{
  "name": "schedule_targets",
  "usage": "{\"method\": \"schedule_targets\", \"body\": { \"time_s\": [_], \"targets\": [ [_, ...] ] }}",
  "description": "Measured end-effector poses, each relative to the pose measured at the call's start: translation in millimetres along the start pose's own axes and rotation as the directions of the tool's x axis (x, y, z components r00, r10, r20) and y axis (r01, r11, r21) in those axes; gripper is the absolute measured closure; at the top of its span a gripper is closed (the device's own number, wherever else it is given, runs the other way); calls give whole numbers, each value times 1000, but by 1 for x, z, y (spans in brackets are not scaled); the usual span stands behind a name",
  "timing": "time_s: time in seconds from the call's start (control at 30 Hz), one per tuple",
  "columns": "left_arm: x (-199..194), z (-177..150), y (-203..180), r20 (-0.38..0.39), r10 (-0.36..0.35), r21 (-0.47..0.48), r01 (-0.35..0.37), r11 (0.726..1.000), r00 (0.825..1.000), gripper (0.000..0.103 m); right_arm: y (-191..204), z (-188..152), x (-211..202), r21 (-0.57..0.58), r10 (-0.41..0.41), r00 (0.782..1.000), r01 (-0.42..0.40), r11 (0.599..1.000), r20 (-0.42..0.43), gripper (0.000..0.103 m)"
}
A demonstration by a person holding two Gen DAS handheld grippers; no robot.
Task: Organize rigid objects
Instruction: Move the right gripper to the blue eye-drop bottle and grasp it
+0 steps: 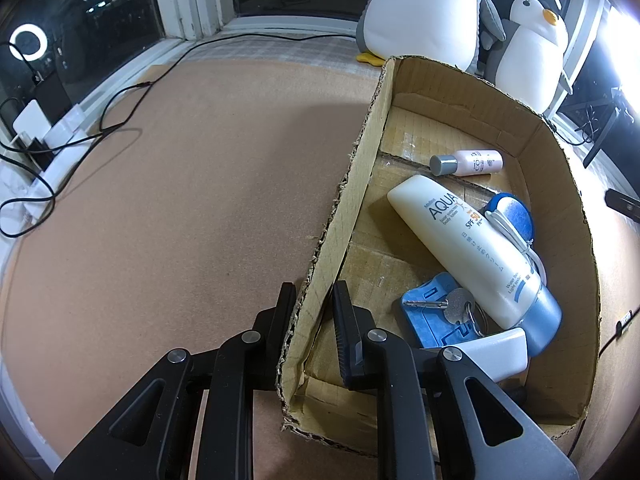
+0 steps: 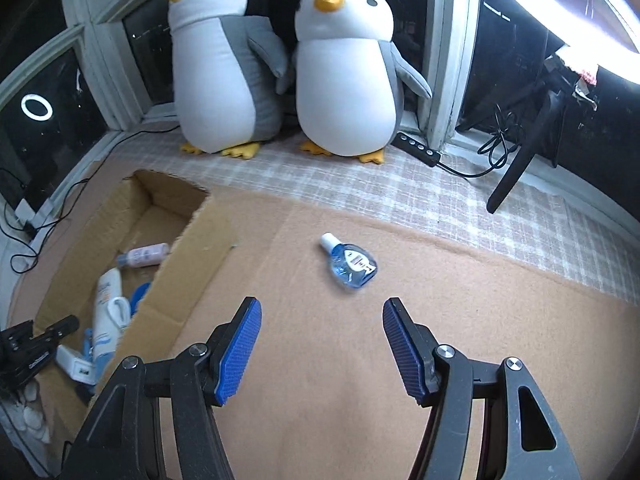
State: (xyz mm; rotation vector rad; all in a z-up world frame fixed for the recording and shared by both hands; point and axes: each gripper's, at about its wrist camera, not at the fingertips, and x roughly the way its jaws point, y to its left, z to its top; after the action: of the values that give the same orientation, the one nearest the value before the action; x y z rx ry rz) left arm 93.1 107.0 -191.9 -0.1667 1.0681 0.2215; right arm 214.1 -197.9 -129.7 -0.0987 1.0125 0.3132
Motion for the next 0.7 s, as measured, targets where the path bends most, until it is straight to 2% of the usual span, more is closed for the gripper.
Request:
{"method": "schedule_targets", "body": {
  "time_s": [0.37, 0.7],
  "targets": [
    [0, 0, -1, 0, 1, 0, -1, 1000, 1000, 87, -16, 18, 49, 2, -14, 999, 14, 1000, -41, 44],
    [0, 0, -1, 0, 1, 0, -1, 1000, 1000, 87, -18, 28, 72, -24, -28, 998, 27, 999, -54, 44]
  ]
}}
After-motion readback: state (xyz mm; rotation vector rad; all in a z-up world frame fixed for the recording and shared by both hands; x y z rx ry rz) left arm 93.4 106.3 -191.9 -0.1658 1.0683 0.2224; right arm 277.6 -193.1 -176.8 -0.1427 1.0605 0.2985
